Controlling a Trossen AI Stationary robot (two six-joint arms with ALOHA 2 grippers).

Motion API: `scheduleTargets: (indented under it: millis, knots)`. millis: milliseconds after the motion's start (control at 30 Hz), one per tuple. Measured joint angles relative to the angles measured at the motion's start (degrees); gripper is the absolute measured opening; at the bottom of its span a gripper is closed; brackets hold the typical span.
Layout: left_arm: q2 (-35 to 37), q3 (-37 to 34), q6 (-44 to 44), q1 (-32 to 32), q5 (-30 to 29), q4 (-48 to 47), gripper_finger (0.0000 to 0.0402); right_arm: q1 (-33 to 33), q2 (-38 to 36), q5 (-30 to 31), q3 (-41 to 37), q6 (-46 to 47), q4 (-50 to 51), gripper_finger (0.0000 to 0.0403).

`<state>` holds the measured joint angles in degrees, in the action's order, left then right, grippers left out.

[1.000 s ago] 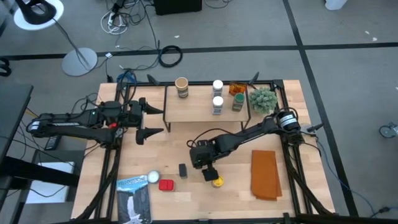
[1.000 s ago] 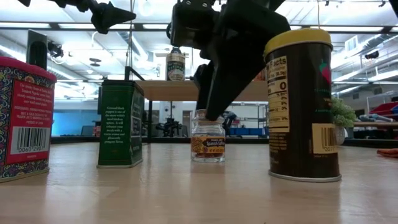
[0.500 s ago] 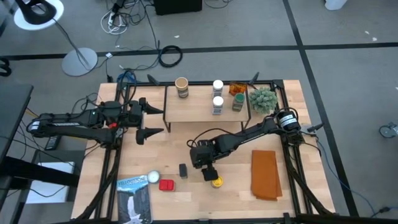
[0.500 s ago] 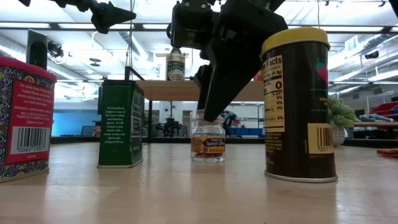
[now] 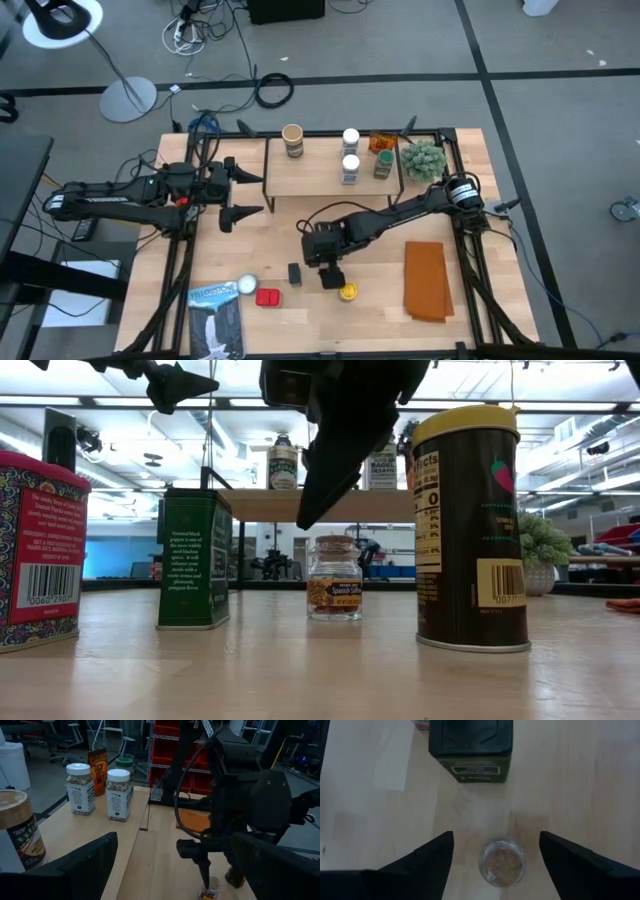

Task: Shelf spices
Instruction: Put the brown seasoning bottle on the shelf

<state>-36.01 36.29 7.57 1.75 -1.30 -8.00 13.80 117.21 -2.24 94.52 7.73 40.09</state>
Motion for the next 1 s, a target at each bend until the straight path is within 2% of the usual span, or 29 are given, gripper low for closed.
scheduleTargets:
  millis: [233,633,1000]
  knots:
    - [0.0,0.0,0.0,0.0,0.0,0.9,0.0396,-0.2,0.0,4.1,0.1,5.1,0.9,0.0293]
    - [0.0,0.0,0.0,0.0,0.0,1.0,0.0396,1.7,0.0,4.4,0.2,27.5,1.8,0.0293]
    - [0.0,0.0,0.0,0.0,0.0,0.9,0.0396,3.3,3.1,7.5,0.6,30.1,2.5,0.0293]
